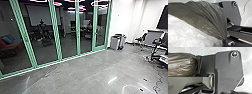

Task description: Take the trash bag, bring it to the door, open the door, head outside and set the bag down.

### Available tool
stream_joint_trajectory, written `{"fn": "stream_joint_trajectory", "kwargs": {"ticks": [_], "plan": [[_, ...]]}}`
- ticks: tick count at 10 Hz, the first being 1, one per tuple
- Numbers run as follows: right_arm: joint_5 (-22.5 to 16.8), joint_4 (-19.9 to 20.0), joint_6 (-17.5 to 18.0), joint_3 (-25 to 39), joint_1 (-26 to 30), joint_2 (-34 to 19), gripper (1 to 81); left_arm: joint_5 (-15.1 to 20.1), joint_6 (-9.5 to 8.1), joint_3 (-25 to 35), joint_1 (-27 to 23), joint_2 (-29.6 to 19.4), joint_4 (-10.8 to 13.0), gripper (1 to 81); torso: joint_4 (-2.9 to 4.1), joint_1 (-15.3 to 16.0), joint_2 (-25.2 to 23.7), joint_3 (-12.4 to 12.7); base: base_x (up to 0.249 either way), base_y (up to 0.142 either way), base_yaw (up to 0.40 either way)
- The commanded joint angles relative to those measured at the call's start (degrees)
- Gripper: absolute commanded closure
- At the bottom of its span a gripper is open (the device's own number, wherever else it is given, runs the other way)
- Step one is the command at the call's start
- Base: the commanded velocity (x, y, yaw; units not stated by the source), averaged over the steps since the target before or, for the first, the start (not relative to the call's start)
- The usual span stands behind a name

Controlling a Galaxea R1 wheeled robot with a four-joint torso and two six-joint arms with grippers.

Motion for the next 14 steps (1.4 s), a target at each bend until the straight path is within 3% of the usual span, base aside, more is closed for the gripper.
{"fn": "stream_joint_trajectory", "kwargs": {"ticks": [1,14], "plan": [[-2.87,-0.35,-0.19,0.24,2.78,-0.03,1.0,4.34,0.25,0.01,-3.37,-0.39,-0.34,81.1,0.00,0.00,0.00,0.00,0.000,0.000,-0.243],[-2.61,-0.26,-0.19,0.24,2.43,-0.12,1.0,3.55,0.17,0.01,-3.37,-0.48,-0.43,81.1,0.00,0.00,0.00,0.00,-0.006,0.000,-0.009]]}}
